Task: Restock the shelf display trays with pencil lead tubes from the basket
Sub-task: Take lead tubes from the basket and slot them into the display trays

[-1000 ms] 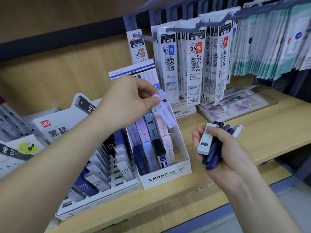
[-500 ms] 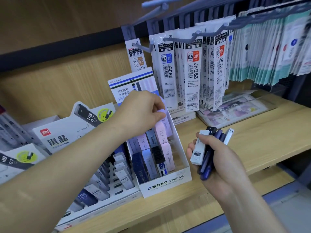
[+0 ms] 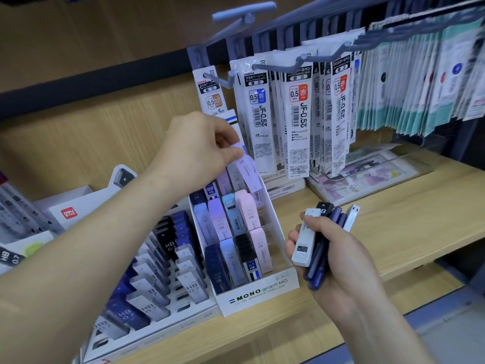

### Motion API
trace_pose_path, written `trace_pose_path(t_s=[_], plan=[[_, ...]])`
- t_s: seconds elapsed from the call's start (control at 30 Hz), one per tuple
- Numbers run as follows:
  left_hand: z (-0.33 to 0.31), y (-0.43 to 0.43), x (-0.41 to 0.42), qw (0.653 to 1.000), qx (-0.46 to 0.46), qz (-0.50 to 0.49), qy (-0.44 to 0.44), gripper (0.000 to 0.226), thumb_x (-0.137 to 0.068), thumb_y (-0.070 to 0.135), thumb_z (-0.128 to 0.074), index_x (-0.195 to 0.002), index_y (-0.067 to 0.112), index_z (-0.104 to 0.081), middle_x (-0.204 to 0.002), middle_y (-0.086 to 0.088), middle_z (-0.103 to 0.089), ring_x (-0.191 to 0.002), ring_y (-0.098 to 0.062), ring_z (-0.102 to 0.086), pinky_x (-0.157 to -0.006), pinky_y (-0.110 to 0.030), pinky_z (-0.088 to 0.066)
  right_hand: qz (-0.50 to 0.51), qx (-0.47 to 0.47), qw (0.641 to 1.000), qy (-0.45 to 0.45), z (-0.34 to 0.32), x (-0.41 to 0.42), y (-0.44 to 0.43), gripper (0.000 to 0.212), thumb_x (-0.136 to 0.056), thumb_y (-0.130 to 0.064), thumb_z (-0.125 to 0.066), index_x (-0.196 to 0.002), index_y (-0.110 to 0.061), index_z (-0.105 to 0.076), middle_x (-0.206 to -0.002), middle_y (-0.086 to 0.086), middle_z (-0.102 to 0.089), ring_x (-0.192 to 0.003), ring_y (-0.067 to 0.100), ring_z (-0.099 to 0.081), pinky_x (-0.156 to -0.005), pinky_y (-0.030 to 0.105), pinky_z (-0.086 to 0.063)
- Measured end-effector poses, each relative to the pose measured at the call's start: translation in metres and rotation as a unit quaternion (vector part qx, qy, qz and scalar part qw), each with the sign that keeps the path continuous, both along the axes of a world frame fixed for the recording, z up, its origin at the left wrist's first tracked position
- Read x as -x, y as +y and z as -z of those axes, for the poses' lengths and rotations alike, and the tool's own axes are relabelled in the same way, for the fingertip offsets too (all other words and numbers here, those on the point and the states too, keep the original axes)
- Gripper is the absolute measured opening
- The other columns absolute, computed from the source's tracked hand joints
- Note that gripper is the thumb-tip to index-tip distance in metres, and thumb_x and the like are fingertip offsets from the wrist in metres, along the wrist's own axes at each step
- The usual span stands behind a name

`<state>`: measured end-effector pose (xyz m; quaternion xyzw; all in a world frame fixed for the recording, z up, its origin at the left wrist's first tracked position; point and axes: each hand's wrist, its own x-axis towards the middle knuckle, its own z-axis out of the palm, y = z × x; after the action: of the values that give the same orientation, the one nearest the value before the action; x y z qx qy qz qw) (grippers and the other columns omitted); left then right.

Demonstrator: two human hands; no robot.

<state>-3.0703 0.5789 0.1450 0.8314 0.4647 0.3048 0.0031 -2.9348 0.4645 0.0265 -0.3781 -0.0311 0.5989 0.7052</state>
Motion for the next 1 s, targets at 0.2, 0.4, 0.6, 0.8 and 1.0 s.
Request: trace_pose_path(t_s=[0.2,0.4,0.6,0.8,1.0], plan=[[0.012,-0.003,-0.005,0.998,-0.009,0.013,0.064,0.013,-0.082,0.029,-0.074,-0.091,0.021,-0.071,-0.07,0.018,-0.058,-0.068,0.0,-0.056,-0.07,-0.017,-0.048,-0.012,-0.015,1.0,-0.005,0.002,0.003,0.001,0.023,-0.088,-0.008,-0.067,-0.108,0.003,-0.065,-0.074,0.012,-0.066,-0.061,0.018,-0.071,-0.051,0.027,-0.056],[0.026,-0.009,-0.015,0.994,-0.008,0.023,0.103,0.019,-0.084,0.029,-0.071,-0.099,0.017,-0.07,-0.08,0.009,-0.065,-0.083,-0.013,-0.062,-0.081,-0.027,-0.048,-0.007,-0.019,1.0,-0.014,0.003,0.004,0.001,0.022,-0.088,-0.007,-0.067,-0.107,0.004,-0.065,-0.074,0.012,-0.068,-0.063,0.018,-0.072,-0.051,0.027,-0.056],[0.034,-0.016,-0.019,0.995,0.009,0.02,0.102,0.014,-0.082,0.033,-0.073,-0.088,0.021,-0.069,-0.077,0.01,-0.065,-0.08,-0.011,-0.062,-0.077,-0.026,-0.05,-0.005,-0.021,1.0,-0.009,0.003,0.003,0.001,0.017,-0.089,-0.007,-0.066,-0.104,0.001,-0.065,-0.068,0.009,-0.067,-0.06,0.015,-0.071,-0.05,0.025,-0.055],[0.04,-0.011,-0.015,0.996,0.088,0.02,-0.017,0.015,-0.074,0.025,-0.081,-0.068,0.026,-0.068,-0.062,0.015,-0.063,-0.066,0.003,-0.06,-0.06,-0.004,-0.043,-0.009,-0.02,1.0,0.008,0.002,0.003,0.002,0.009,-0.088,-0.008,-0.066,-0.094,-0.001,-0.066,-0.068,0.009,-0.069,-0.061,0.015,-0.071,-0.051,0.026,-0.056],[0.041,-0.014,-0.02,0.996,0.061,0.012,0.061,0.008,-0.081,0.029,-0.074,-0.08,0.021,-0.073,-0.073,0.014,-0.066,-0.075,-0.005,-0.061,-0.073,-0.021,-0.049,-0.019,-0.023,0.999,0.028,0.002,0.004,0.002,0.012,-0.089,-0.009,-0.066,-0.094,0.002,-0.066,-0.073,0.012,-0.07,-0.062,0.017,-0.071,-0.053,0.026,-0.057]])
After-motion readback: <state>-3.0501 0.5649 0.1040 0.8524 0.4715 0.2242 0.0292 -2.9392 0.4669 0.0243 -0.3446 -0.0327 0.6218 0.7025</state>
